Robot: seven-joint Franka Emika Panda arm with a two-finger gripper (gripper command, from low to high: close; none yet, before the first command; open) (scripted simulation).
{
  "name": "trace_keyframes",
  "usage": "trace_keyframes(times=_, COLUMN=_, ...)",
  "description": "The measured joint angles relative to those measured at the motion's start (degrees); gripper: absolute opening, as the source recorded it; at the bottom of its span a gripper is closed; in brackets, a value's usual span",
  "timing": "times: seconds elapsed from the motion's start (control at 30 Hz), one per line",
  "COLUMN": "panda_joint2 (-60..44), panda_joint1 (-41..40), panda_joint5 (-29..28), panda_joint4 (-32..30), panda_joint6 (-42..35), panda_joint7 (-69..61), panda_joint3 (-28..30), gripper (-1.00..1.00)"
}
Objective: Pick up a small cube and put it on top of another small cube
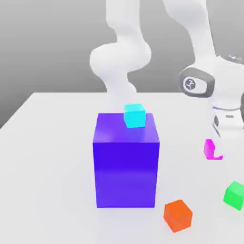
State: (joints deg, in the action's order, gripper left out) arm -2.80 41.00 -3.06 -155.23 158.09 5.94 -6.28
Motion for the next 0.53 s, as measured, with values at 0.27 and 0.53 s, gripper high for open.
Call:
trace_keyframes(times=0.27, panda_joint2=-5.79, panda_joint1=-3.76, panda_joint5=1.13, panda_joint4=13.99, panda_joint6=-8.40, panda_joint7=-17.89, panda_joint3=0.34, gripper=-1.00)
trace_keyframes(times=0.53, panda_joint2=-14.49, panda_joint1=-3.45, panda_joint5=-0.74, panda_joint4=15.43, panda_joint6=-1.23, panda_joint7=-17.72, panda_joint3=1.26, gripper=1.00)
